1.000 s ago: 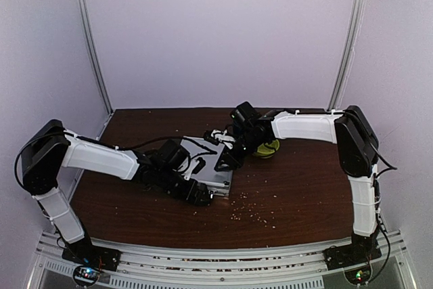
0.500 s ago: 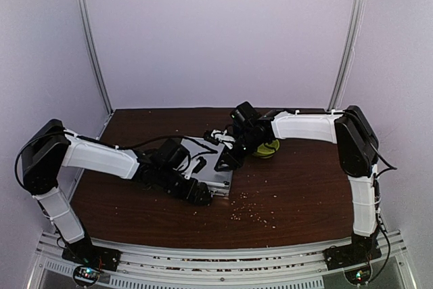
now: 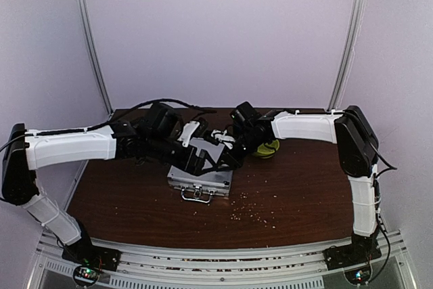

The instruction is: Pack up texas hold em set

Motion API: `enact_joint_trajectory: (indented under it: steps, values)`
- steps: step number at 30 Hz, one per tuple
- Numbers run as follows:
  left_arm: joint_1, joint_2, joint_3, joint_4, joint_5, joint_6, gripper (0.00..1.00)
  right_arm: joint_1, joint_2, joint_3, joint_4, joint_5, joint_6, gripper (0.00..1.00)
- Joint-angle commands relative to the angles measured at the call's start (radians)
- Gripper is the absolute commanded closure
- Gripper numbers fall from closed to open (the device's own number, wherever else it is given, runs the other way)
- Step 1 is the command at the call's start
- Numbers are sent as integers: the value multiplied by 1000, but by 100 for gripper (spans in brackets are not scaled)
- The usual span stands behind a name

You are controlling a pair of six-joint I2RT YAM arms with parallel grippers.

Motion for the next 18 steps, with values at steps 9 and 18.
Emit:
enact_joint_trajectory:
  steps: [9,18]
  values:
    - [2,24,-194,75,-2,22,17,3,61,-15,-84,19,2,62]
    - [1,118,-227,199,-7,-51,15,3,67,-14,-87,15,2,63]
